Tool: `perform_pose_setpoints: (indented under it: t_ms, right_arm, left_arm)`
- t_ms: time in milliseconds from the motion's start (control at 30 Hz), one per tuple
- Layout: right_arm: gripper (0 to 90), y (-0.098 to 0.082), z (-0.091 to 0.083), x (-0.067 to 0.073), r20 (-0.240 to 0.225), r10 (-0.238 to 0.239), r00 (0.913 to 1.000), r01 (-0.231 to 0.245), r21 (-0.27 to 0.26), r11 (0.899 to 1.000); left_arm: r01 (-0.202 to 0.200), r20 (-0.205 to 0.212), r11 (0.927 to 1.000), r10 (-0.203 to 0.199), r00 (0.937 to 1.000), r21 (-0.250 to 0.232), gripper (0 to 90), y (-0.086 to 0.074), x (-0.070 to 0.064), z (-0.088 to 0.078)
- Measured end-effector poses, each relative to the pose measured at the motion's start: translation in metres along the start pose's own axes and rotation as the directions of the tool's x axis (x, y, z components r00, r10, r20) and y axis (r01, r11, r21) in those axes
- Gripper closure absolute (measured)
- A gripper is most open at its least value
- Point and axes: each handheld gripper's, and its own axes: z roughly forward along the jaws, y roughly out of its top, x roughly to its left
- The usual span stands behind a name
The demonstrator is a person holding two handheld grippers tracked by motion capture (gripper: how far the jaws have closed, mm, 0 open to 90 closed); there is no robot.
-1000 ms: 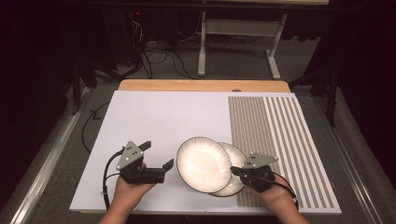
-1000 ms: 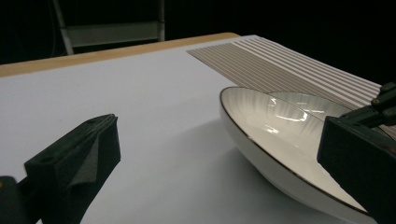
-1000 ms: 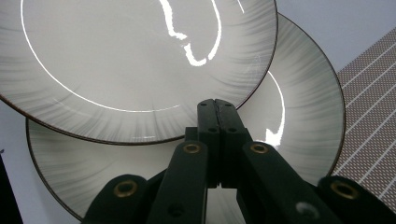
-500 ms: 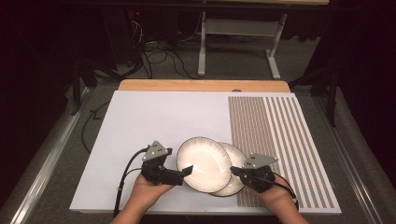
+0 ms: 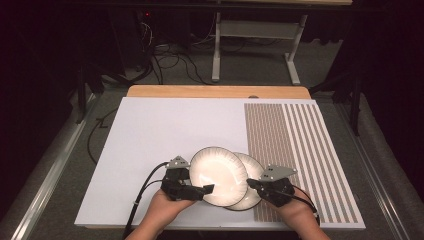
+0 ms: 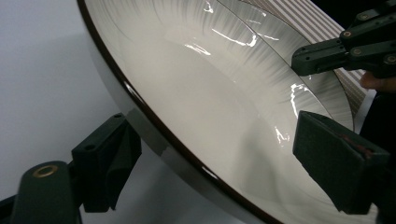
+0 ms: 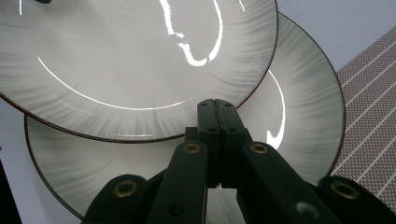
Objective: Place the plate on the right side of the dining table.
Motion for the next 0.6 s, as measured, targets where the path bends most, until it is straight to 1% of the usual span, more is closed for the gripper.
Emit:
perform_pose_setpoints:
  t_ms: [33, 133, 200, 233, 267, 433, 600]
  right_arm:
    - [90.0, 0.0000, 0.0002, 0.0002, 0.000, 0.001, 1.0000, -0.001, -0.002, 1.000]
    - [90.0, 0.0004, 0.0000, 0.0003, 0.002, 0.000, 1.0000, 0.000, 0.002, 1.000]
    - [90.0, 0.0002, 0.0005, 0.0006, 0.005, 0.000, 1.0000, 0.000, -0.005, 1.000]
    - [90.0, 0.0003, 0.0004, 0.0006, 0.006, -0.003, 1.0000, 0.003, -0.004, 1.000]
    - [90.0, 0.0003, 0.0005, 0.0010, 0.006, -0.002, 1.0000, 0.002, -0.004, 1.000]
    - [90.0, 0.0004, 0.0006, 0.0007, 0.008, -0.003, 1.0000, 0.003, -0.005, 1.000]
    - [90.0, 0.0005, 0.0002, 0.0017, 0.012, -0.001, 0.9999, 0.001, -0.002, 1.000]
  left_arm:
    - [0.002, 0.001, 1.0000, -0.002, 1.0000, 0.001, 16.8, 0.0002, 0.0002, -0.0008]
    - [0.004, -0.002, 1.0000, -0.004, 1.0000, 0.001, 22.8, 0.0001, 0.0003, -0.0026]
    - [0.000, 0.003, 1.0000, 0.000, 1.0000, -0.005, 29.1, -0.0003, 0.0003, -0.0034]
    - [-0.006, -0.015, 0.9999, 0.005, 0.9999, -0.009, 33.3, -0.0009, -0.0002, -0.0034]
    - [-0.004, -0.017, 1.0000, 0.004, 0.9998, -0.009, 36.6, -0.0010, -0.0001, -0.0035]
    - [0.061, -0.010, 0.9981, -0.061, 0.9981, -0.001, 43.8, 0.0012, 0.0036, -0.0060]
    - [0.090, -0.004, 0.9959, -0.090, 0.9960, 0.009, 47.8, 0.0031, 0.0056, -0.0067]
